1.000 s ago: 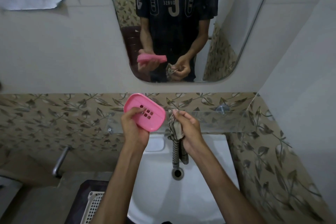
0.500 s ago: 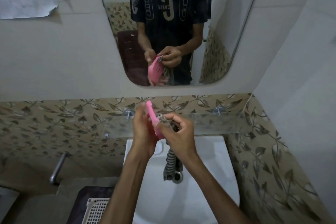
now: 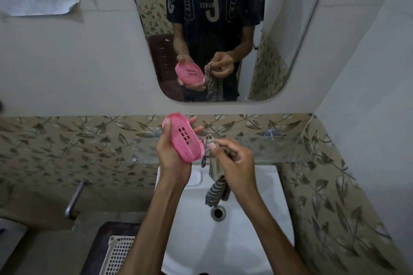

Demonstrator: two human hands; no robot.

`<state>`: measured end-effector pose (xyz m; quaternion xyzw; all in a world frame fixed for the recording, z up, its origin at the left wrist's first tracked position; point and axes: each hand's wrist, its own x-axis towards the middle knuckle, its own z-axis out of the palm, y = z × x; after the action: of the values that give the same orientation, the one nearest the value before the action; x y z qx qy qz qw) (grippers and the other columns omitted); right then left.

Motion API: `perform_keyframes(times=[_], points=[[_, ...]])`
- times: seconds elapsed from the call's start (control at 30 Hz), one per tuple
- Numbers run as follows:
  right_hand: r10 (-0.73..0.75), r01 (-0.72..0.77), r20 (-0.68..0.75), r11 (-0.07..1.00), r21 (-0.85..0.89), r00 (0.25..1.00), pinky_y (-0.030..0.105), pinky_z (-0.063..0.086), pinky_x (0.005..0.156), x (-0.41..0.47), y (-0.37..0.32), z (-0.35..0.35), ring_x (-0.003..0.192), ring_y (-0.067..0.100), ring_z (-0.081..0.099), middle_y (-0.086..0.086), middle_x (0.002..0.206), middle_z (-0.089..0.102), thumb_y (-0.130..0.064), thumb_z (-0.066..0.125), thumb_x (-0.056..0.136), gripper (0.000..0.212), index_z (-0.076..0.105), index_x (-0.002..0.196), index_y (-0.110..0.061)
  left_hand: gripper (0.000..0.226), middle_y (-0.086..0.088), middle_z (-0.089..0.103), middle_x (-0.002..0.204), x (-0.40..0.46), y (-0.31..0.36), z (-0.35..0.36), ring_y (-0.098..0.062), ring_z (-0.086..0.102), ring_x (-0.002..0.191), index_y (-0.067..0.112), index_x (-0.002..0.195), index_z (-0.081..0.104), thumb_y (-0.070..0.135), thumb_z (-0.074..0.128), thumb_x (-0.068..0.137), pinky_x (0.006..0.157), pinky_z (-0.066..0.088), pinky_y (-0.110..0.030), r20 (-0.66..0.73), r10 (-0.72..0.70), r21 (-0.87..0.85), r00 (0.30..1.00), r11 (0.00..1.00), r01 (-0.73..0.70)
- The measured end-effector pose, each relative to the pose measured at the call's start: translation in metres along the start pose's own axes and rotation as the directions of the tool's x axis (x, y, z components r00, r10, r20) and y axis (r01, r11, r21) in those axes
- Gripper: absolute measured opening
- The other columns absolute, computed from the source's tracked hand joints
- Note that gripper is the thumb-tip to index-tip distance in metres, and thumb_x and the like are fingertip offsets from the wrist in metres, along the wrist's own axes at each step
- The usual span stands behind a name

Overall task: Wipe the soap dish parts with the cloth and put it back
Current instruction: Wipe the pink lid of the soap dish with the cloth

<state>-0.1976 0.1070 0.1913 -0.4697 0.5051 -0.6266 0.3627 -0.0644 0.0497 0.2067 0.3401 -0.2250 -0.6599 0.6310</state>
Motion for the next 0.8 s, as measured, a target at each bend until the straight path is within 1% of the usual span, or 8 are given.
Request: perform_keyframes(times=[0.1, 0.2, 0.27, 0.33, 0.5, 0.6, 0.7, 0.8], points=[[0.012, -0.013, 0.035, 1.000, 0.024, 0.999, 0.026, 0.060, 0.086, -0.004, 0.005, 0.001, 0.097, 0.016, 0.075, 0.000, 0.100, 0.079, -0.008, 0.077, 0.094, 0.017, 0.082, 0.097, -0.024, 0.046, -0.025, 0.062, 0.136, 0.001, -0.001, 0.002, -0.038, 0.059, 0.118, 0.005, 0.132, 0.061, 0.036, 0.048, 0.100, 0.095, 0.050, -0.051, 0.015, 0.068, -0.046, 0.998, 0.997, -0.067], [-0.077, 0.084, 0.060, 0.989, -0.122, 0.995, 0.026, 0.060, 0.089, -0.008, 0.013, 0.012, 0.099, 0.013, 0.073, 0.001, 0.103, 0.076, -0.009, 0.080, 0.092, 0.011, 0.083, 0.102, -0.013, 0.068, -0.034, 0.053, 0.145, -0.002, -0.004, 0.006, -0.038, 0.057, 0.126, -0.009, 0.145, 0.045, 0.025, 0.046, 0.087, 0.105, 0.045, -0.055, 0.041, 0.076, -0.092, 0.996, 0.993, -0.072], [-0.107, 0.116, 0.057, 0.973, -0.199, 0.993, 0.024, 0.059, 0.089, -0.005, 0.016, 0.016, 0.099, 0.009, 0.072, 0.000, 0.103, 0.075, -0.009, 0.082, 0.089, 0.013, 0.083, 0.102, -0.011, 0.075, -0.038, 0.051, 0.142, -0.003, -0.005, 0.006, -0.038, 0.056, 0.127, -0.014, 0.143, 0.044, 0.028, 0.047, 0.081, 0.110, 0.042, -0.058, 0.062, 0.072, -0.122, 0.995, 0.990, -0.064], [-0.108, 0.128, 0.098, 0.967, -0.219, 0.989, 0.029, 0.060, 0.092, 0.000, 0.018, 0.015, 0.099, 0.008, 0.072, -0.001, 0.102, 0.077, -0.008, 0.084, 0.087, 0.015, 0.084, 0.101, -0.011, 0.062, -0.031, 0.054, 0.130, -0.001, -0.005, 0.002, -0.039, 0.055, 0.123, -0.008, 0.133, 0.051, 0.031, 0.050, 0.085, 0.112, 0.040, -0.060, 0.084, 0.078, -0.133, 0.993, 0.989, -0.066], [-0.068, 0.102, 0.156, 0.968, -0.228, 0.985, 0.028, 0.060, 0.090, 0.008, 0.023, 0.010, 0.098, 0.006, 0.073, -0.009, 0.102, 0.079, -0.011, 0.089, 0.081, 0.023, 0.083, 0.102, -0.019, 0.052, -0.017, 0.061, 0.107, 0.000, -0.003, -0.002, -0.035, 0.060, 0.105, 0.004, 0.136, 0.051, 0.030, 0.047, 0.091, 0.103, 0.044, -0.057, 0.126, 0.105, -0.202, 0.986, 0.976, -0.078], [-0.157, 0.191, 0.171, 0.959, -0.207, 0.973, 0.025, 0.059, 0.087, 0.005, 0.019, 0.026, 0.094, 0.005, 0.074, -0.011, 0.099, 0.080, -0.010, 0.087, 0.082, 0.021, 0.083, 0.100, -0.021, 0.062, -0.014, 0.061, 0.105, -0.003, -0.008, 0.001, -0.032, 0.062, 0.106, 0.005, 0.136, 0.053, 0.035, 0.053, 0.083, 0.110, 0.043, -0.058, 0.135, 0.114, -0.209, 0.984, 0.974, -0.084], [-0.271, 0.319, 0.214, 0.916, -0.243, 0.939, 0.026, 0.061, 0.090, 0.009, 0.018, 0.037, 0.096, 0.005, 0.075, -0.004, 0.099, 0.082, -0.009, 0.085, 0.083, 0.017, 0.085, 0.099, -0.014, 0.051, -0.014, 0.057, 0.105, -0.001, -0.011, 0.000, -0.032, 0.058, 0.110, 0.005, 0.121, 0.056, 0.034, 0.052, 0.080, 0.116, 0.034, -0.059, 0.173, 0.138, -0.263, 0.975, 0.961, -0.089], [-0.180, 0.204, 0.108, 0.940, -0.274, 0.978, 0.028, 0.061, 0.089, 0.017, 0.026, 0.029, 0.095, 0.007, 0.074, -0.002, 0.097, 0.081, -0.005, 0.086, 0.082, 0.015, 0.085, 0.096, -0.012, 0.049, -0.018, 0.057, 0.109, 0.009, -0.005, -0.006, -0.033, 0.058, 0.110, 0.005, 0.114, 0.056, 0.032, 0.055, 0.074, 0.115, 0.033, -0.059, 0.198, 0.201, -0.253, 0.959, 0.956, -0.148]])
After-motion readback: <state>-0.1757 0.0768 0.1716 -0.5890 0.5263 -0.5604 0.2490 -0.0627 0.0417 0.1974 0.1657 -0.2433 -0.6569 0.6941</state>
